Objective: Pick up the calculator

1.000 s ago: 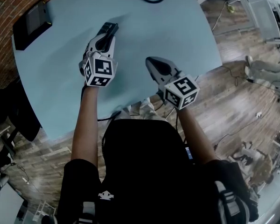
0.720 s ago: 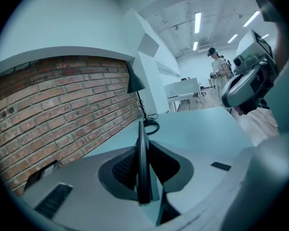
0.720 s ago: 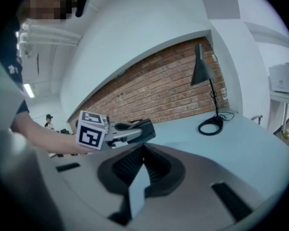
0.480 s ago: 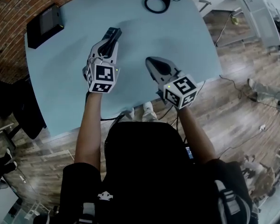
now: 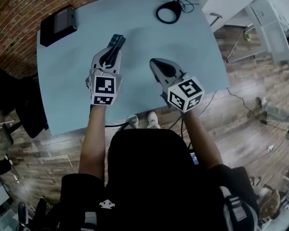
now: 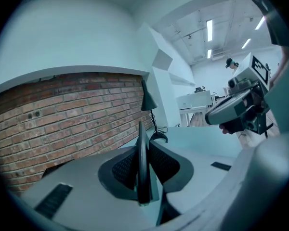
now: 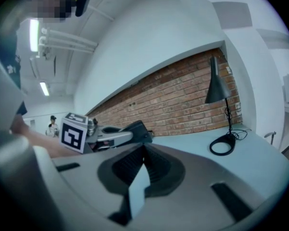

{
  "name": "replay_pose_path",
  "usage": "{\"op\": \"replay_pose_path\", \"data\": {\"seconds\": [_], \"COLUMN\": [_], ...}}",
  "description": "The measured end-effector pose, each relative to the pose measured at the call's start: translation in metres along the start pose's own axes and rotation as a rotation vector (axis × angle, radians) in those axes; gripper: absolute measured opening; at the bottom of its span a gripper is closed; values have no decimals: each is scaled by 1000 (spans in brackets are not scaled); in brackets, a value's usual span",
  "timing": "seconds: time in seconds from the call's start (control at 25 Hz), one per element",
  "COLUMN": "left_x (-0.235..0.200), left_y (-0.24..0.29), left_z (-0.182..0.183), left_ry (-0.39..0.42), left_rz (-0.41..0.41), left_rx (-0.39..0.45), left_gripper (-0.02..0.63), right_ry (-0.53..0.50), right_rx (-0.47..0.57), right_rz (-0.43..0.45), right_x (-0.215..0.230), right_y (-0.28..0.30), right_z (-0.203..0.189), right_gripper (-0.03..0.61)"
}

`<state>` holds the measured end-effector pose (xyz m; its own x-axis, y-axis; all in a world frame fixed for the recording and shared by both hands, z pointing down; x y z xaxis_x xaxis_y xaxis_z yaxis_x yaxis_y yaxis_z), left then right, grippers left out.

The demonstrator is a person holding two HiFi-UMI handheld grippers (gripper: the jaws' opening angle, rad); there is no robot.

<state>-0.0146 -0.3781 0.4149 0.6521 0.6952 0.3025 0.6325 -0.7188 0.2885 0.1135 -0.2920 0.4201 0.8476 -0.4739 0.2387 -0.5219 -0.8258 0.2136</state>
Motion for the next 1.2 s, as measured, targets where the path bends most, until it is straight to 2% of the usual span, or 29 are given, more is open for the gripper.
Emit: {"op": "replay_pose_path", "data": {"seconds": [0.28,0.68,1.2], "left_x": [6,19,36], "left_y": [-26,-67,-110], "left_z": [7,13,23], "left_ry": [-19,-93,-172], "left_rz": [50,135,254], "left_rx": [21,57,89], "left_gripper": [67,66,66], "right_ry": [-48,-125,-173], "right_rx": [26,49,57], "right_rz": [50,136,271], "right_x": [-11,-28,-50], "right_y": [0,-1,-5], "right_z": [11,30,35], "right_gripper": [5,5,5]}}
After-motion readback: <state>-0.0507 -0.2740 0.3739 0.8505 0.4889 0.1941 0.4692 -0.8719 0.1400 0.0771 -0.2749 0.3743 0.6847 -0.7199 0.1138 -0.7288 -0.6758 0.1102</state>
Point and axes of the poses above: the fingertips, and each gripper's own axes: y forward along the fingers, x to its right, z out of its top, the point moved 3 cm from there along -y, backward along the fingers, and after that the axes turned 1 degree about -x, right-handed, at the moved point
